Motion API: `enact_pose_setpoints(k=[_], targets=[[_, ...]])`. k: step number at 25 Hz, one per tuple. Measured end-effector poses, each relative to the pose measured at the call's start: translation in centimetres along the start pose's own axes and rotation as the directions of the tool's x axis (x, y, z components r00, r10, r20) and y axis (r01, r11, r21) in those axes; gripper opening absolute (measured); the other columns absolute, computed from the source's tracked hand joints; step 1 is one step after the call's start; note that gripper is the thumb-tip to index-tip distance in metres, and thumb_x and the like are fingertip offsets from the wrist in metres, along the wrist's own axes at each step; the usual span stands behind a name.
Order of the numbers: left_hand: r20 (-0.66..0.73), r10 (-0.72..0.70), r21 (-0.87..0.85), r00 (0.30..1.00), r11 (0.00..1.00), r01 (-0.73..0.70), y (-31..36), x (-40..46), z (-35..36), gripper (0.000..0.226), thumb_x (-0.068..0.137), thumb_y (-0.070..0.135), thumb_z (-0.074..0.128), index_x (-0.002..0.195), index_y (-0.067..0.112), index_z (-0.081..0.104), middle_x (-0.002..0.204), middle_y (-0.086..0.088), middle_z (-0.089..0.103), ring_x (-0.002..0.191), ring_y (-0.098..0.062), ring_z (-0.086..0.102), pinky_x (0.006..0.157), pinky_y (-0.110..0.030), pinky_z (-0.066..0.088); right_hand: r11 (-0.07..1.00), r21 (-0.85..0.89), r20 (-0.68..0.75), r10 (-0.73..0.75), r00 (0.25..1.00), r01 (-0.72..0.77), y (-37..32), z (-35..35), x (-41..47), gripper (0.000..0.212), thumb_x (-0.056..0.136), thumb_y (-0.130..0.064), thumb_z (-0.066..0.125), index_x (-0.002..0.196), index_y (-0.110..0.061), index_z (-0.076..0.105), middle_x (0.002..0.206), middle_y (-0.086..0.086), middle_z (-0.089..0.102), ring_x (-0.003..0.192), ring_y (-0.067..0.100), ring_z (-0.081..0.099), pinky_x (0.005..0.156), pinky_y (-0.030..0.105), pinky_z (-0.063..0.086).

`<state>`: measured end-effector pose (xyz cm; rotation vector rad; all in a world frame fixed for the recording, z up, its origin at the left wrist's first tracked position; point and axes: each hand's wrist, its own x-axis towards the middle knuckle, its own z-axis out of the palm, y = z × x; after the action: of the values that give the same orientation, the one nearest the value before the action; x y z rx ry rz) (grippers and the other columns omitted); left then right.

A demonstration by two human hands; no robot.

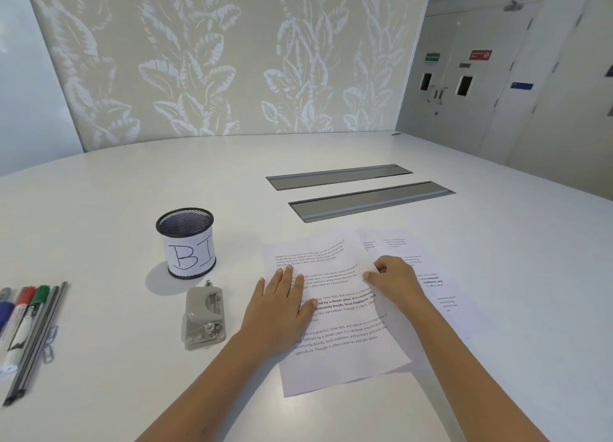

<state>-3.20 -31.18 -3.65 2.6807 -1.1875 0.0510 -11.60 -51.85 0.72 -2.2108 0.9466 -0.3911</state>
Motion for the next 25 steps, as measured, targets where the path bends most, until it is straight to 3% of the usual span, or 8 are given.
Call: enact_pose_setpoints(k=[5, 9, 12, 14, 16, 19, 23, 25], targets=[[-0.221, 0.021, -0.238, 0.975, 0.968, -0.075, -0.6, 0.0, 0.0, 0.081, 0.09, 0.052, -0.013, 0.146, 0.009, 0.026, 0.158, -0.015, 0.005, 0.145, -0.032, 0.001, 0.117, -0.042, 0.014, 0.985, 0.14, -0.08, -0.087, 0.993, 0.097, 0.4, -0.1, -0.5, 0.016, 0.084, -0.019, 0.063, 0.077, -0.007, 0.056, 0.074, 0.003, 0.059, 0.068, 0.019, 0.05, 0.058, 0.028, 0.036], [-0.161, -0.26, -0.85, 0.952, 0.526, 0.0, -0.1, -0.1, -1.9, 0.057, 0.099, 0.032, 0.04, 0.149, 0.019, 0.017, 0.158, 0.004, 0.013, 0.144, -0.008, 0.011, 0.117, -0.031, 0.011, 0.913, 0.391, -0.1, -0.084, 0.991, 0.117, 1.0, -1.2, -0.4, 0.018, 0.081, -0.024, 0.067, 0.081, -0.006, 0.06, 0.08, 0.017, 0.065, 0.072, 0.022, 0.058, 0.069, 0.036, 0.046], [-0.133, -0.258, -0.977, 0.957, 0.198, -0.083, 0.0, -0.4, -2.5, 0.062, 0.094, 0.019, 0.054, 0.147, 0.028, 0.021, 0.144, 0.007, 0.043, 0.13, -0.01, 0.043, 0.109, -0.04, 0.035, 0.84, 0.531, -0.039, -0.106, 0.994, 0.111, 0.8, -1.7, -1.2, 0.014, 0.084, -0.023, 0.066, 0.083, -0.01, 0.064, 0.086, 0.012, 0.072, 0.081, 0.025, 0.068, 0.079, 0.041, 0.053], [-0.095, -0.283, -0.995, 0.954, 0.052, -0.084, -0.1, -0.3, -2.8, 0.058, 0.094, 0.01, 0.054, 0.141, 0.033, 0.03, 0.129, 0.007, 0.057, 0.113, -0.013, 0.06, 0.094, -0.036, 0.049, 0.831, 0.546, -0.05, -0.09, 0.995, 0.103, 0.5, -1.6, -1.4, 0.021, 0.086, -0.027, 0.063, 0.077, -0.008, 0.06, 0.074, 0.012, 0.066, 0.07, 0.021, 0.062, 0.07, 0.039, 0.05], [-0.053, -0.317, -0.999, 0.947, 0.021, -0.048, -0.3, -0.4, -2.7, 0.05, 0.094, 0.005, 0.052, 0.135, 0.031, 0.04, 0.125, 0.004, 0.06, 0.107, -0.015, 0.064, 0.084, -0.029, 0.053, 0.858, 0.5, -0.128, -0.063, 0.99, 0.119, 0.7, -1.6, -1.1, 0.021, 0.088, -0.027, 0.06, 0.073, -0.013, 0.059, 0.07, 0.0, 0.06, 0.07, 0.017, 0.056, 0.066, 0.031, 0.043], [0.01, -0.357, -1.0, 0.934, 0.013, 0.016, -1.0, -0.5, -2.0, 0.042, 0.094, 0.006, 0.053, 0.129, 0.029, 0.051, 0.13, 0.002, 0.059, 0.109, -0.019, 0.063, 0.092, -0.038, 0.05, 0.936, 0.345, -0.22, 0.003, 0.975, 0.076, 1.7, -2.2, -0.1, 0.008, 0.086, -0.016, 0.061, 0.094, -0.016, 0.063, 0.097, 0.003, 0.065, 0.096, 0.024, 0.06, 0.075, 0.029, 0.044], [-0.003, -0.349, -0.984, 0.937, 0.168, 0.059, -1.1, -0.8, -1.5, 0.039, 0.087, 0.015, 0.059, 0.114, 0.044, 0.058, 0.134, 0.006, 0.056, 0.118, -0.019, 0.057, 0.103, -0.047, 0.042, 0.965, -0.213, -0.121, 0.13, 0.984, -0.153, 2.6, -3.7, 0.5, 0.061, 0.077, -0.039, 0.071, 0.127, -0.014, 0.046, 0.129, 0.015, 0.044, 0.126, 0.039, 0.034, 0.098, 0.043, 0.034], [-0.002, -0.349, -0.98, 0.937, 0.185, 0.067, -0.8, -0.9, -1.6, 0.04, 0.089, 0.012, 0.058, 0.116, 0.041, 0.058, 0.136, 0.004, 0.054, 0.121, -0.019, 0.054, 0.106, -0.047, 0.039, 0.928, -0.321, -0.052, 0.185, 0.981, -0.192, 2.8, -4.0, 0.5, 0.075, 0.073, -0.05, 0.072, 0.128, -0.01, 0.04, 0.133, 0.016, 0.038, 0.131, 0.039, 0.029, 0.104, 0.047, 0.029]])
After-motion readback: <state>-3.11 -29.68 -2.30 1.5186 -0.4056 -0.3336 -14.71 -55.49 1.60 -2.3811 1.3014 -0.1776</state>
